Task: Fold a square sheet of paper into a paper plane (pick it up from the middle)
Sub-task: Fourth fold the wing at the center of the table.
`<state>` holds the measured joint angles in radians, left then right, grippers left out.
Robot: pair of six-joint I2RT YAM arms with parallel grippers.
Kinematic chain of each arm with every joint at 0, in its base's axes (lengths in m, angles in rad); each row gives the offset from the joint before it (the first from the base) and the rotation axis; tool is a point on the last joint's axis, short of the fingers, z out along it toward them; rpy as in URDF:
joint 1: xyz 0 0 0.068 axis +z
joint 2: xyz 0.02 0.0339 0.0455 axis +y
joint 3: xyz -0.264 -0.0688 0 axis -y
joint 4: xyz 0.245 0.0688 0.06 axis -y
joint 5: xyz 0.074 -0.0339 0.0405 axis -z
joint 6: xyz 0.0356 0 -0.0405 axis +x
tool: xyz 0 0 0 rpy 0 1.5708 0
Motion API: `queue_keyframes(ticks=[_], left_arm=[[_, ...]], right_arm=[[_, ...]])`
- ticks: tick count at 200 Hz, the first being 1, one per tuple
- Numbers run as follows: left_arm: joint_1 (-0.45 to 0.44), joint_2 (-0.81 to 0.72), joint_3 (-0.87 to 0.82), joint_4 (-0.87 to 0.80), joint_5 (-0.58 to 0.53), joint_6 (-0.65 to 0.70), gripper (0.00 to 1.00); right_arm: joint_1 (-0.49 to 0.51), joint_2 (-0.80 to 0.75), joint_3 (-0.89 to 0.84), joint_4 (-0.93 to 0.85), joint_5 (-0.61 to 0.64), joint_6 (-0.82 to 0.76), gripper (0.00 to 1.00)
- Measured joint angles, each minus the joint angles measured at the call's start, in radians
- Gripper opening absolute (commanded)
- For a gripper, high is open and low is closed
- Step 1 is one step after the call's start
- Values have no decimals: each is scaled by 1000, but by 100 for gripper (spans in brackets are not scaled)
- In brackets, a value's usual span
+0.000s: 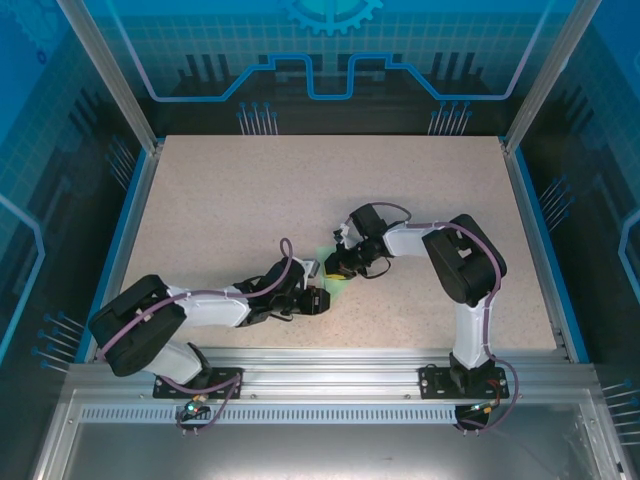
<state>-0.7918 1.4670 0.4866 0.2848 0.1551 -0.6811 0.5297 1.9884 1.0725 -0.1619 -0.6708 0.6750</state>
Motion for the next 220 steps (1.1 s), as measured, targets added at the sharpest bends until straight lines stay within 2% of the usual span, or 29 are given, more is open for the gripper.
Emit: queue_keyframes(ticks=[22, 38, 83, 113, 133, 170, 220], left_arm=[[0, -7, 0, -18, -12, -14, 35], [6, -39, -1, -49, -39, -42, 40], [48, -317, -15, -161, -197, -146, 40], [78, -398, -25, -202, -222, -163, 45], [78, -348, -24, -200, -172, -154, 44], [73, -119, 42, -196, -54, -125, 41], [47, 60, 164, -173, -5, -101, 38]], right_arm=[[0, 0, 0, 0, 0, -3, 13], [0, 0, 0, 0, 0, -3, 13], [0, 0, 0, -1, 0, -7, 13], [0, 0, 0, 0, 0, -7, 13], [0, 0, 0, 0, -3, -6, 14], [0, 0, 0, 1, -3, -6, 14], [0, 0, 0, 3, -4, -6, 15]])
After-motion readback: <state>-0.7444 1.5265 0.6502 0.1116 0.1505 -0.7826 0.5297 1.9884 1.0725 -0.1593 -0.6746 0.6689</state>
